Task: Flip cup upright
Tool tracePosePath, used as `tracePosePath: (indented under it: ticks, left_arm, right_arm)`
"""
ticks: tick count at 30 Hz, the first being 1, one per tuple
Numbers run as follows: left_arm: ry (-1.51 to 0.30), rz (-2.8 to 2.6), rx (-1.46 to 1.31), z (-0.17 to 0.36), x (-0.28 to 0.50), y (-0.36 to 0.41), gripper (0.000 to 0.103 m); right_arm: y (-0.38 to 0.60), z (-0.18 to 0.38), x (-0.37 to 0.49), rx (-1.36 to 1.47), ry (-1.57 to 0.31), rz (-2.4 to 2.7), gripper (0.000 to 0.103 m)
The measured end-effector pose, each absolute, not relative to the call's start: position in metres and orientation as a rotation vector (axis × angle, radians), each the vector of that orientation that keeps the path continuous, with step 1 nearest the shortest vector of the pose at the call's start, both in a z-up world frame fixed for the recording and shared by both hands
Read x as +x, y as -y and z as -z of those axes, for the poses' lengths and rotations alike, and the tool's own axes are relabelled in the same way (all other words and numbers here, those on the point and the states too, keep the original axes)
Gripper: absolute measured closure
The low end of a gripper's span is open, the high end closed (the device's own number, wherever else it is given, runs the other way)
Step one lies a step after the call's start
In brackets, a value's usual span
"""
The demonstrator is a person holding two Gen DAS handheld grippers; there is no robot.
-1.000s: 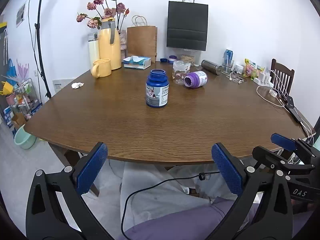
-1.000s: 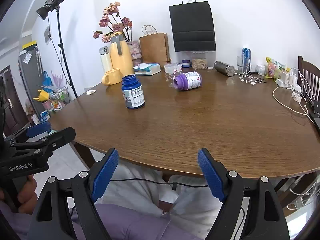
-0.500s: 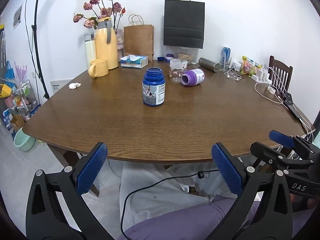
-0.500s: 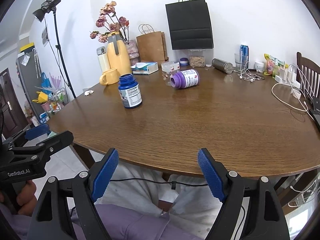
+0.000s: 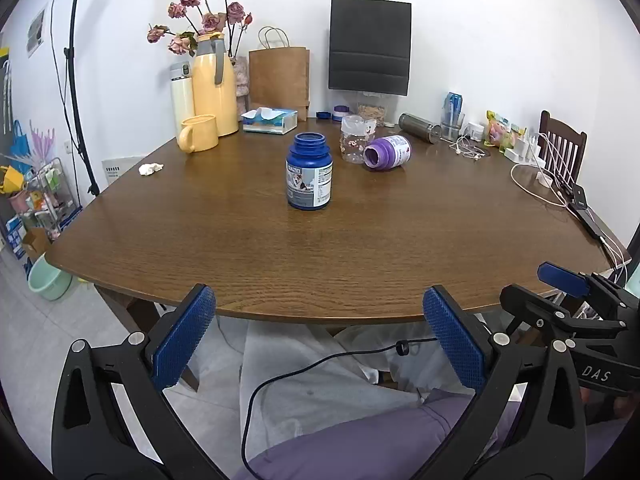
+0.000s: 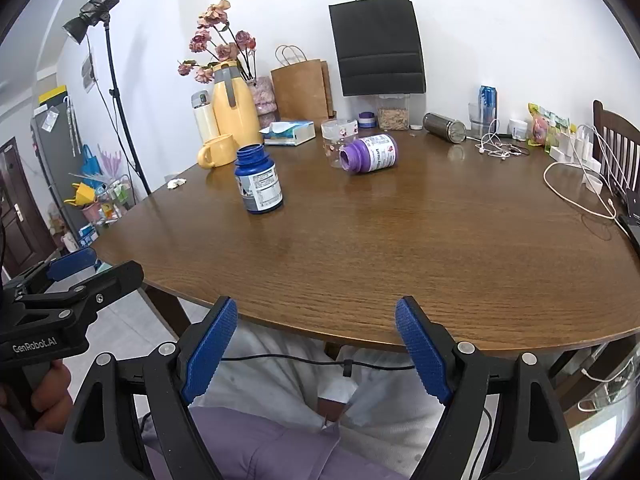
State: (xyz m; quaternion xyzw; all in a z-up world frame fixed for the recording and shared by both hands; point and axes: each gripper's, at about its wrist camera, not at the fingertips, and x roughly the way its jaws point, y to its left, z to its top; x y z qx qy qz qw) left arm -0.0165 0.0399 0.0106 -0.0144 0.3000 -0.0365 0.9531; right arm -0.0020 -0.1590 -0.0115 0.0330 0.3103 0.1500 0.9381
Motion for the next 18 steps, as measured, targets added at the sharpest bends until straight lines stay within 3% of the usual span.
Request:
tracePosePath:
  ticks: [18]
  left_arm:
    - [-0.624, 0.075, -0.028, -0.0064, -0.0150, -0.0418, 0.000]
  right_arm:
    - [0.1585, 0.0136, -0.0009, 0.068, -0.643, -0.306, 0.017]
